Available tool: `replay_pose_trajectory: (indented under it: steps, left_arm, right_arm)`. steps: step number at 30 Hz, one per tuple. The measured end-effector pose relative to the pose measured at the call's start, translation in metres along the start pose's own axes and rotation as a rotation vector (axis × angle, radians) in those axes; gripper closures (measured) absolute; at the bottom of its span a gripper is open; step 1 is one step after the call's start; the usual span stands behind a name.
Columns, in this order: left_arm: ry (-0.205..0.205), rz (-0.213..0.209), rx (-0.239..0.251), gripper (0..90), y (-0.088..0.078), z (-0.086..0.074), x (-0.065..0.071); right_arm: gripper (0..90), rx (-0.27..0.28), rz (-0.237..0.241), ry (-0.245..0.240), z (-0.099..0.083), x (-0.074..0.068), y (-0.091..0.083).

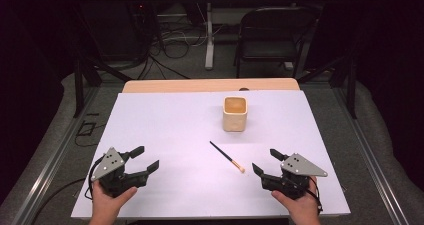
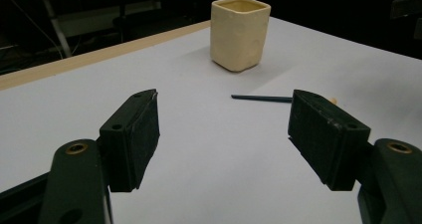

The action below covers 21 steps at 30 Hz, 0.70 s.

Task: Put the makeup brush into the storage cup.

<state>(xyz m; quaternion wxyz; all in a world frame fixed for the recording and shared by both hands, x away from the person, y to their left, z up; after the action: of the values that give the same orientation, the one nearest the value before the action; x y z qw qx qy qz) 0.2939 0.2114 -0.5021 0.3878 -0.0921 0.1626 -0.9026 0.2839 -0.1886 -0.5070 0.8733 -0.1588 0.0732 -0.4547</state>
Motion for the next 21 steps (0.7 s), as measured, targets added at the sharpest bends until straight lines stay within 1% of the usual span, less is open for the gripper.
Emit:
replay_pose_trajectory:
  steps: [2,5,9,12,13,21]
  left_arm:
    - [-0.006,0.0,-0.002,28.6,0.0005,-0.001,-0.0006]
    - [-0.01,0.002,-0.009,28.6,0.0016,-0.0017,-0.001]
    - [-0.012,-0.003,-0.021,28.6,0.0022,-0.0022,-0.001]
    - [-0.009,-0.005,-0.03,28.6,0.0027,-0.0031,-0.001]
    - [-0.008,-0.004,-0.033,28.6,0.0027,-0.0033,-0.001]
    - [-0.003,-0.007,-0.039,28.6,0.0031,-0.0039,-0.0008]
  right_arm:
    - [26.2,-0.011,0.002,0.012,0.0005,0.0011,0.0009]
    - [26.2,-0.027,0.012,0.017,-0.0003,0.0012,0.0028]
    - [26.2,-0.056,0.017,0.006,0.0001,0.0003,0.0054]
    - [26.2,-0.072,0.023,-0.007,0.002,-0.0004,0.0073]
    - [26.2,-0.069,0.025,-0.008,0.0026,-0.0011,0.0082]
    - [26.3,-0.113,0.032,-0.045,0.0054,-0.0038,0.0093]
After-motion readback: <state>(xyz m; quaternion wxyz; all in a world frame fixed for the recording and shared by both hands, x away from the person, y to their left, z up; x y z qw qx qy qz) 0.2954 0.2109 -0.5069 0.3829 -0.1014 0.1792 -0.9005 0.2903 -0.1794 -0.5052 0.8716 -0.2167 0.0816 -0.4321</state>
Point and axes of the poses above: each handheld gripper's, and its own axes: y roughly forward along the jaws, z roughly out of its top, x roughly to its right, the point moved 5 cm from there along y, roughly forward along the jaws, and after that the axes turned 1 degree about -x, right-handed, at the moved point
